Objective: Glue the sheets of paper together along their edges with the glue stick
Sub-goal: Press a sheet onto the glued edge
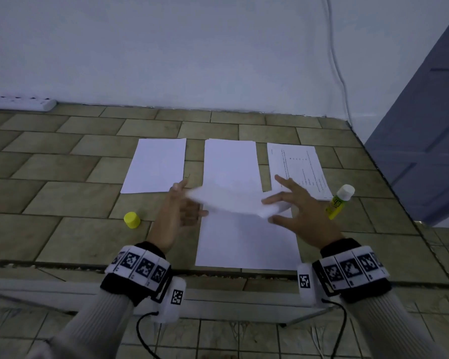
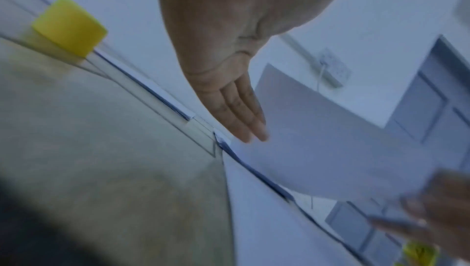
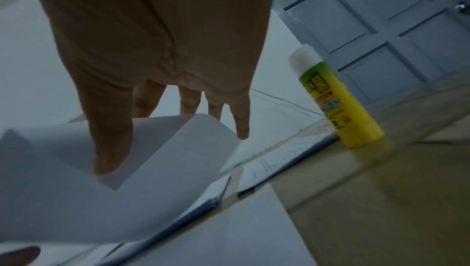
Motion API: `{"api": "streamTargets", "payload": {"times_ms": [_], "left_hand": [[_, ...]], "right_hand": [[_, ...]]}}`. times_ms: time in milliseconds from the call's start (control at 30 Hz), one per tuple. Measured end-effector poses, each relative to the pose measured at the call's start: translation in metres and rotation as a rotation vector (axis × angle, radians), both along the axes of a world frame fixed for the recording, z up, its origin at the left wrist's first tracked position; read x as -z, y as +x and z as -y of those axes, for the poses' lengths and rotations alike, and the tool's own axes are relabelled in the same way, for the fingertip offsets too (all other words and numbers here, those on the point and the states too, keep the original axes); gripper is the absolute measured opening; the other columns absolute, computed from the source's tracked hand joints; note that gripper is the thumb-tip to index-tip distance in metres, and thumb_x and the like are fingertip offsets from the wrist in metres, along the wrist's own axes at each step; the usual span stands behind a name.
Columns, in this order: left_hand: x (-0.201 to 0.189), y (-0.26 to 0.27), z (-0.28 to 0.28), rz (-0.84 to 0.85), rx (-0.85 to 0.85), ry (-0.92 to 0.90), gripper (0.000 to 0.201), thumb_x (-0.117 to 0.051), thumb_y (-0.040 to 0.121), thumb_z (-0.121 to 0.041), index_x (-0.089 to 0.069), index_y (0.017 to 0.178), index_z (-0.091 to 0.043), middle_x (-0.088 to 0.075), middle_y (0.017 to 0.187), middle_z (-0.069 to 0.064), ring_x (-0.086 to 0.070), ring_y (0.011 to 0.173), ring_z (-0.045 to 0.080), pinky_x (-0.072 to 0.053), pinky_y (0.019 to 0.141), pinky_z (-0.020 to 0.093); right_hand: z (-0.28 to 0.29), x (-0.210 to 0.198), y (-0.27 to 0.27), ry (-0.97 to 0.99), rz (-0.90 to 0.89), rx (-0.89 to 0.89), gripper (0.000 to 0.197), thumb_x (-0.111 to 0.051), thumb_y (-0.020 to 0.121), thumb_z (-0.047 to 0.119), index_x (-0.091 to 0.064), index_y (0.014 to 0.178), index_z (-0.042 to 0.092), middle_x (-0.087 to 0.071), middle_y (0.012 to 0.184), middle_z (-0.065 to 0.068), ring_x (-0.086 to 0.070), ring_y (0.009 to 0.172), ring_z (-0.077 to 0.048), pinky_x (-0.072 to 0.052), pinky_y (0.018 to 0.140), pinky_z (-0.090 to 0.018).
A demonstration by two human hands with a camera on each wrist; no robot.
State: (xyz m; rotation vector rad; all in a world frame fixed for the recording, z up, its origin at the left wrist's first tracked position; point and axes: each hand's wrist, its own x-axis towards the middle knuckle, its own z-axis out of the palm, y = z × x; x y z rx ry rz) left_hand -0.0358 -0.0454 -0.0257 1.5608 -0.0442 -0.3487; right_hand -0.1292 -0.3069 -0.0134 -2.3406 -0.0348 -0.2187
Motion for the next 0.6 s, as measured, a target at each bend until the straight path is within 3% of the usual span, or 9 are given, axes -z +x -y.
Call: {"api": "streamTargets", "payload": {"times_ms": [67, 133, 200, 267, 367, 467, 533, 600], "left_hand": [[-0.008, 0.002, 0.000, -0.033, 0.072, 0.068, 0.033, -0.031, 0.103, -0.044, -0.052, 0.124, -0.027, -0.068, 0.097, 0.004, -0.071, 0.067, 0.012, -0.055, 0.061, 0.030], [-0.007, 0.001, -0.004, -0.006, 0.189, 0.163, 0.024, -0.048, 0.101, -0.029, -0.058, 0.122, -0.023, -0.069, 0.104, 0.001, -0.070, 0.070, 0.012, -0.057, 0.059, 0.029], [0.000, 0.002, -0.011, 0.019, 0.290, 0.243, 0.027, -0.058, 0.096, -0.012, -0.061, 0.119, -0.025, -0.070, 0.114, 0.001, -0.071, 0.083, 0.013, -0.060, 0.072, 0.033], [0.005, 0.002, -0.016, 0.080, 0.346, 0.303, 0.032, -0.061, 0.093, -0.003, -0.064, 0.113, -0.027, -0.070, 0.116, -0.001, -0.068, 0.100, 0.015, -0.057, 0.088, 0.035], [0.007, -0.002, -0.016, 0.100, 0.345, 0.268, 0.032, -0.060, 0.092, 0.000, -0.065, 0.113, -0.024, -0.070, 0.113, -0.008, -0.066, 0.106, 0.013, -0.053, 0.093, 0.028], [0.008, -0.004, -0.015, 0.076, 0.312, 0.226, 0.032, -0.060, 0.091, 0.001, -0.064, 0.113, -0.023, -0.073, 0.108, -0.007, -0.068, 0.103, 0.015, -0.055, 0.089, 0.029], [0.009, -0.004, -0.016, 0.069, 0.290, 0.211, 0.032, -0.061, 0.091, 0.001, -0.064, 0.112, -0.023, -0.073, 0.107, -0.004, -0.068, 0.104, 0.018, -0.056, 0.088, 0.030], [0.011, -0.005, -0.017, 0.080, 0.297, 0.222, 0.032, -0.062, 0.091, 0.000, -0.064, 0.113, -0.024, -0.071, 0.112, -0.002, -0.067, 0.106, 0.018, -0.055, 0.090, 0.030]], "right_hand": [[0.001, 0.009, -0.006, -0.028, -0.021, -0.035, 0.039, -0.080, 0.073, 0.013, -0.064, 0.101, 0.037, -0.028, 0.151, 0.010, -0.015, 0.145, -0.013, -0.010, 0.112, -0.025], [0.000, 0.016, -0.010, -0.059, -0.015, -0.049, 0.039, -0.081, 0.072, 0.012, -0.065, 0.100, 0.035, -0.027, 0.153, 0.003, -0.014, 0.147, -0.021, -0.010, 0.114, -0.029], [0.001, 0.019, -0.014, -0.071, -0.013, -0.042, 0.041, -0.081, 0.072, 0.011, -0.065, 0.101, 0.035, -0.022, 0.155, -0.001, -0.013, 0.147, -0.024, -0.011, 0.116, -0.034], [0.003, 0.018, -0.017, -0.042, -0.084, -0.026, 0.046, -0.082, 0.072, 0.013, -0.063, 0.104, 0.040, -0.014, 0.158, 0.000, -0.007, 0.147, -0.018, -0.014, 0.116, -0.035], [0.010, 0.010, -0.019, 0.155, -0.237, -0.034, 0.059, -0.082, 0.071, 0.012, -0.058, 0.115, 0.042, -0.005, 0.158, 0.009, -0.004, 0.143, -0.002, -0.027, 0.111, -0.028], [0.018, 0.000, -0.018, 0.365, -0.280, -0.009, 0.069, -0.081, 0.069, 0.003, -0.054, 0.121, 0.040, -0.018, 0.150, 0.016, -0.038, 0.132, -0.009, -0.047, 0.094, -0.019], [0.025, -0.004, -0.017, 0.449, -0.292, 0.001, 0.065, -0.078, 0.071, -0.002, -0.055, 0.119, 0.035, -0.039, 0.142, 0.009, -0.058, 0.110, -0.013, -0.054, 0.083, -0.021], [0.030, -0.005, -0.017, 0.452, -0.312, 0.023, 0.053, -0.075, 0.075, 0.000, -0.058, 0.116, 0.029, -0.055, 0.128, -0.001, -0.065, 0.097, -0.016, -0.056, 0.080, -0.024]]}}
